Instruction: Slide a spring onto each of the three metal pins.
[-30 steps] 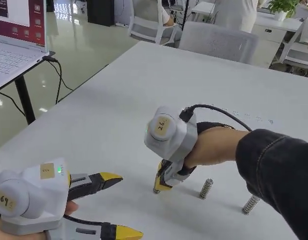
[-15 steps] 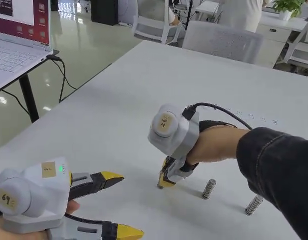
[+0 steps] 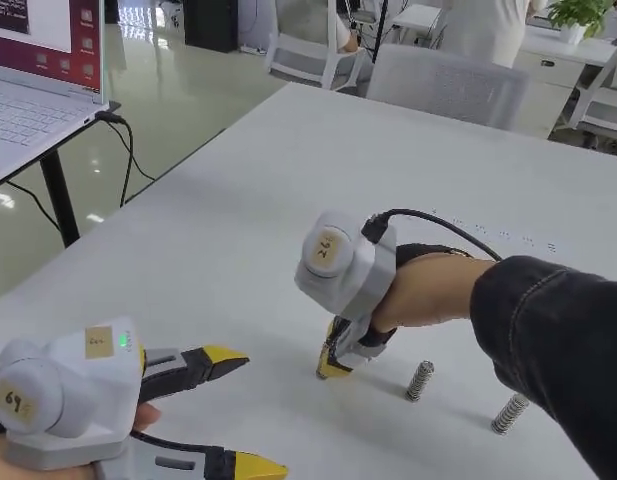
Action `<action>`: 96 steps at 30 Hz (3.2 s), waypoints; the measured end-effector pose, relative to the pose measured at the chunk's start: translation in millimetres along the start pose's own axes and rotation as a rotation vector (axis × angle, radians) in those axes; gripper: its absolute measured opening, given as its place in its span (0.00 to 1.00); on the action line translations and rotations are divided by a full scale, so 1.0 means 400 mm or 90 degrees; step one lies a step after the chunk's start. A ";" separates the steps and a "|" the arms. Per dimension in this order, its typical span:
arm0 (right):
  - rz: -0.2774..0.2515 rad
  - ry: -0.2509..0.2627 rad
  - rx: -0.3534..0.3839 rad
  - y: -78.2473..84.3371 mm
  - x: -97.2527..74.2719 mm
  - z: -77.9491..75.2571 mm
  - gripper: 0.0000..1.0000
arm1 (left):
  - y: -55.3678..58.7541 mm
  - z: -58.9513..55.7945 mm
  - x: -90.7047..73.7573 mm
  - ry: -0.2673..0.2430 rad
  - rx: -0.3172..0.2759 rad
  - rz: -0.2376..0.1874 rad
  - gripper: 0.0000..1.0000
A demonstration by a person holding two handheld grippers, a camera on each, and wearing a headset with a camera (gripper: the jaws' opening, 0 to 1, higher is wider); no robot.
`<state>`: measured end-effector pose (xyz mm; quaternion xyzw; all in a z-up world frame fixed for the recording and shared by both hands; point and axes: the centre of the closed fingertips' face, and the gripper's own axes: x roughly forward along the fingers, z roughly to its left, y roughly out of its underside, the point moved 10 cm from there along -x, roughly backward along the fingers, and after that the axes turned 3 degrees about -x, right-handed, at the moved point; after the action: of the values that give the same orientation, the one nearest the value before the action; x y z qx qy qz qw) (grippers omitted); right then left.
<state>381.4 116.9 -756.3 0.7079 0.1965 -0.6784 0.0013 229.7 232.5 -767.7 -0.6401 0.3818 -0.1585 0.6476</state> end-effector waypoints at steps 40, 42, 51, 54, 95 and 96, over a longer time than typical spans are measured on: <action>-0.136 0.077 0.088 0.095 -0.131 0.008 0.55 | -0.014 0.002 0.023 0.001 0.000 -0.003 0.66; -0.146 0.088 0.095 0.105 -0.143 0.009 0.57 | -0.015 0.003 0.028 0.003 0.001 -0.003 0.66; -0.231 0.148 0.161 0.157 -0.193 0.029 0.62 | -0.022 0.004 0.043 0.010 0.002 0.001 0.67; -0.245 0.166 0.169 0.177 -0.206 0.039 0.62 | -0.023 0.006 0.048 0.012 0.002 0.002 0.68; -0.375 0.334 0.389 0.504 -0.241 0.248 0.78 | -0.039 0.007 0.086 0.021 -0.003 0.008 0.73; -0.377 0.333 0.390 0.506 -0.238 0.253 0.78 | -0.039 0.007 0.086 0.020 -0.003 0.007 0.73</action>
<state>340.5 -123.4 -726.3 0.7362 0.1747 -0.4756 -0.4487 258.8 208.7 -763.3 -0.6372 0.3961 -0.1640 0.6405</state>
